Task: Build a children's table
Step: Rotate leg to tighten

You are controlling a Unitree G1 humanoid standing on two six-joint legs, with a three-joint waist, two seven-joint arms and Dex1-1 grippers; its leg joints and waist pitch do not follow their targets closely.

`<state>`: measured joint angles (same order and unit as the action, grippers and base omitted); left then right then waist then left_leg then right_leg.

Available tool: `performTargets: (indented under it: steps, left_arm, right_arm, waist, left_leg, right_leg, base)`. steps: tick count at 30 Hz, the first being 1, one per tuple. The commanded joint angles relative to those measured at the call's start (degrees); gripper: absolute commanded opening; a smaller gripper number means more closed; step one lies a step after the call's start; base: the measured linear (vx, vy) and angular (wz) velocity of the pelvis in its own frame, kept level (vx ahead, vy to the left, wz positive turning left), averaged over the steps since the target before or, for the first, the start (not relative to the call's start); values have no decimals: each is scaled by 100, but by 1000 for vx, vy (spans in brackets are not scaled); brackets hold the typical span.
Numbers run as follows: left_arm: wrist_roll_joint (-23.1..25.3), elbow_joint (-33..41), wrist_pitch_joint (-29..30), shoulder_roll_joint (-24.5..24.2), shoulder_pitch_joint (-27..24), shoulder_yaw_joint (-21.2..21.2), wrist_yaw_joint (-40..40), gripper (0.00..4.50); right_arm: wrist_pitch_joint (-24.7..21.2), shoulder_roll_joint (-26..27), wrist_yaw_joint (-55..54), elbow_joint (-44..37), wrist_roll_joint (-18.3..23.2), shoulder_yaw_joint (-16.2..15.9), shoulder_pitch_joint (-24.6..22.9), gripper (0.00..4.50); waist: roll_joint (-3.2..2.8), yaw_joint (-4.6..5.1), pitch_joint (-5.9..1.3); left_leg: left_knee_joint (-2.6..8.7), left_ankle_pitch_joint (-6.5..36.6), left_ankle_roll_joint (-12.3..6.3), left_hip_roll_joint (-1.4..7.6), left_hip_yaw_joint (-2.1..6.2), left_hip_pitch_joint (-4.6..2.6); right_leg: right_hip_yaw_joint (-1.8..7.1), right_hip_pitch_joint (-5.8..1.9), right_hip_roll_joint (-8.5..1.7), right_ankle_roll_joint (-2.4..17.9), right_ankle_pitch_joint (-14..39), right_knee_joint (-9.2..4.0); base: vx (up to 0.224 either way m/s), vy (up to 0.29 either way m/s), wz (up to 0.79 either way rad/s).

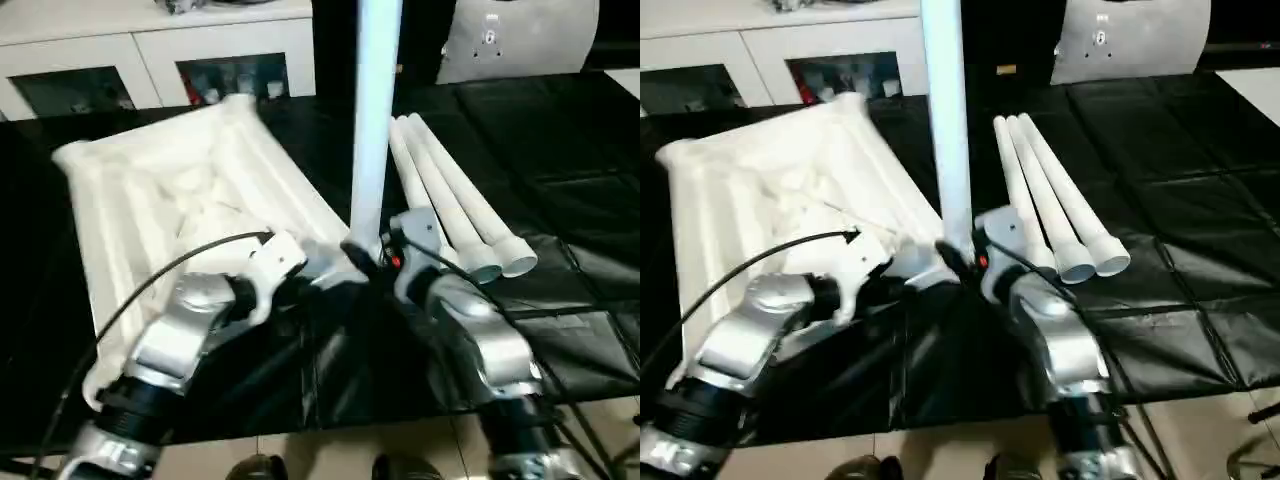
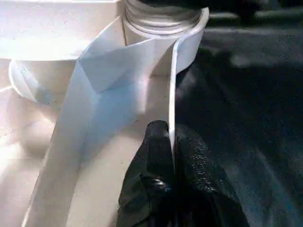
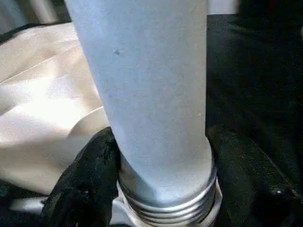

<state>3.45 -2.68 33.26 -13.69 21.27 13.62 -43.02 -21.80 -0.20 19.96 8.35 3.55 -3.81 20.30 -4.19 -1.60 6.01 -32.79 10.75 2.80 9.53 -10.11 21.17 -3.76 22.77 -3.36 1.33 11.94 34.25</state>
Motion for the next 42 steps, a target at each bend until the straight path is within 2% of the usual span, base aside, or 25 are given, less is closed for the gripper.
performTargets:
  steps: [1, 2, 4, 6, 7, 9, 10, 11, 12, 13, 14, 15, 18, 20, 22, 23, 24, 25, 28, 31, 35, 36, 38, 39, 42]
  left_arm:
    - [-95, 442, -61, 281, 73, 255, 246, 0]
    - [-111, 484, -81, 227, 41, 261, 187, 0]
    - [-124, 499, -198, 50, -13, 258, -2, 0]
    - [-132, 514, -270, -35, -37, 261, -103, 0]
    - [-116, 524, -340, -269, -67, 255, -286, 0]
    - [-135, 451, -508, -543, -68, 221, -534, 0]
    - [-143, 397, -636, -701, -72, 219, -689, 0]
    - [-146, 383, -680, -758, -75, 220, -744, 0]
    - [-170, 329, -799, -885, -81, 219, -901, 0]
    - [-200, 280, -916, -1006, -91, 218, -1059, 0]
    - [-205, 227, -1047, -1109, -95, 248, -1201, 0]
    - [-206, 212, -1088, -1140, -96, 260, -1243, 0]
    - [-291, 40, -1408, -1417, -67, 342, -1666, 0]
    - [-337, -202, -1788, -1710, 9, 460, -2112, 0]
    - [-375, -338, -2034, -1843, 41, 509, -2397, 0]
    - [-410, -474, -2224, -1945, 78, 537, -2660, 0]
    - [-427, -516, -2284, -1960, 91, 536, -2728, 0]
    - [-477, -618, -2386, -1989, 125, 535, -2887, 0]
    - [-442, -874, -2678, -2096, 244, 651, -3195, 0]
    - [-464, -1140, -2957, -2154, 400, 774, -3447, 0]
    - [-438, -1281, -3156, -2172, 497, 856, -3672, 0]
    - [-433, -1311, -3184, -2163, 515, 859, -3697, 0]
    - [-381, -1456, -3356, -2138, 590, 896, -3795, 0]
    - [-380, -1458, -3358, -2137, 591, 896, -3795, 0]
    - [-370, -1561, -3442, -2116, 640, 927, -3817, 0]
  right_arm:
    - [-187, 400, 212, 377, 111, -751, -232, 327]
    - [-127, 371, 195, 320, 122, -710, -261, 348]
    - [9, 236, 230, 235, 20, -669, -309, 364]
    - [80, 167, 248, 203, -33, -665, -325, 377]
    - [219, 18, 350, 121, -32, -562, -355, 395]
    - [457, -248, 713, -16, 73, -470, -404, 409]
    - [563, -418, 926, -89, 135, -422, -443, 423]
    - [599, -479, 999, -116, 154, -406, -459, 429]
    - [691, -633, 1231, -182, 237, -364, -503, 440]
    - [785, -785, 1477, -253, 333, -320, -552, 447]
    - [838, -922, 1671, -295, 381, -313, -583, 447]
    - [851, -963, 1727, -306, 393, -314, -591, 447]
    - [939, -1343, 2262, -374, 540, -295, -613, 447]
    - [977, -1727, 2986, -460, 801, -323, -593, 447]
    - [898, -1933, 3389, -509, 930, -405, -564, 447]
    - [892, -2162, 3783, -496, 935, -564, -516, 447]
    - [915, -2224, 3876, -483, 905, -621, -495, 447]
    - [943, -2328, 4064, -444, 870, -714, -437, 447]
    - [960, -2407, 4335, -314, 867, -817, -241, 447]
    - [956, -2452, 4630, -170, 978, -888, -33, 447]
    - [849, -2467, 4878, -99, 1066, -971, 87, 414]
    - [839, -2469, 4916, -84, 1078, -992, 105, 408]
    - [801, -2496, 5100, -61, 1078, -1116, 124, 396]
    - [800, -2496, 5102, -61, 1078, -1118, 124, 374]
    - [813, -2500, 5166, -43, 1052, -1173, 114, 366]
  waist:
    - [40, -4, -236]
    - [43, -6, -263]
    - [21, -18, -289]
    - [28, -25, -322]
    - [23, -38, -378]
    - [28, -44, -399]
    - [11, -55, -417]
    - [-8, -68, -433]
    - [-2, -62, -441]
    - [-11, -70, -418]
    - [-8, -69, -415]
    - [-41, -81, -404]
    - [-52, -98, -405]
    - [-47, -141, -401]
    - [-56, -178, -379]
    - [-54, -181, -375]
    - [-41, -200, -383]
    - [-60, -207, -382]
    - [-55, -206, -374]
    - [-49, -221, -378]
    - [-46, -240, -399]
    - [-21, -247, -411]
    - [-25, -257, -420]
    - [-8, -260, -421]
    - [-10, -265, -418]
  left_leg:
    - [464, 1324, -211, 363, 202, -16]
    - [444, 1144, -275, 366, 187, -13]
    - [412, 902, -375, 353, 173, -7]
    - [381, 643, -445, 344, 164, 2]
    - [341, 268, -574, 333, 162, 18]
    - [310, 143, -722, 327, 154, 30]
    - [288, 19, -807, 331, 155, 34]
    - [269, -53, -871, 337, 161, 41]
    - [255, -131, -921, 340, 166, 53]
    - [260, -42, -1007, 353, 167, 49]
    - [262, 27, -1006, 362, 163, 43]
    - [267, 153, -966, 369, 164, 32]
    - [281, 320, -858, 389, 168, 12]
    - [284, 530, -801, 379, 165, -6]
    - [291, 651, -774, 396, 155, -9]
    - [298, 713, -741, 402, 155, -8]
    - [295, 798, -689, 390, 148, -16]
    - [290, 796, -654, 391, 146, -21]
    - [292, 905, -588, 397, 151, -5]
    - [287, 1056, -485, 400, 145, -38]
    - [282, 902, -492, 412, 150, -20]
    - [267, 805, -535, 404, 148, -13]
    - [256, 719, -586, 396, 144, -5]
    - [253, 664, -615, 396, 144, 6]
    - [253, 699, -615, 399, 142, 5]
  right_leg:
    - [363, -174, -524, 758, 2008, -556]
    - [363, -187, -516, 881, 1575, -515]
    - [354, -217, -510, 1017, 1100, -470]
    - [349, -240, -510, 1114, 666, -428]
    - [330, -280, -502, 1261, -30, -352]
    - [321, -309, -506, 1365, -440, -306]
    - [313, -314, -501, 1425, -669, -275]
    - [307, -319, -509, 1434, -793, -259]
    - [301, -321, -503, 1449, -921, -233]
    - [279, -309, -497, 1471, -835, -250]
    - [283, -306, -501, 1482, -744, -254]
    - [279, -303, -499, 1497, -540, -275]
    - [281, -308, -503, 1513, -292, -284]
    - [286, -314, -494, 1491, -81, -305]
    - [293, -293, -499, 1468, 57, -315]
    - [294, -291, -505, 1478, 135, -315]
    - [294, -302, -507, 1487, 284, -328]
    - [297, -288, -508, 1505, 320, -328]
    - [307, -285, -516, 1511, 469, -325]
    - [321, -262, -523, 1484, 776, -346]
    - [319, -273, -523, 1509, 605, -313]
    - [318, -279, -525, 1537, 451, -295]
    - [310, -280, -520, 1554, 330, -285]
    - [310, -288, -526, 1556, 277, -274]
    - [308, -284, -529, 1539, 367, -284]
  base:
    - [53, 2, 2]
    - [53, 2, 2]
    - [62, -4, 3]
    - [60, -10, 2]
    - [0, 0, 0]
    - [0, 0, 0]
    - [0, 0, 0]
    - [0, 0, 0]
    - [0, 0, 0]
    - [0, 0, 0]
    - [0, 0, 0]
    - [0, 0, 0]
    - [0, 0, 0]
    - [0, 0, 0]
    - [0, 0, 0]
    - [0, 0, 0]
    - [0, 0, 0]
    - [0, 0, 0]
    - [0, 0, 0]
    - [0, 0, 0]
    - [0, 0, 0]
    - [0, 0, 0]
    - [0, 0, 0]
    - [0, 0, 0]
    - [0, 0, 0]
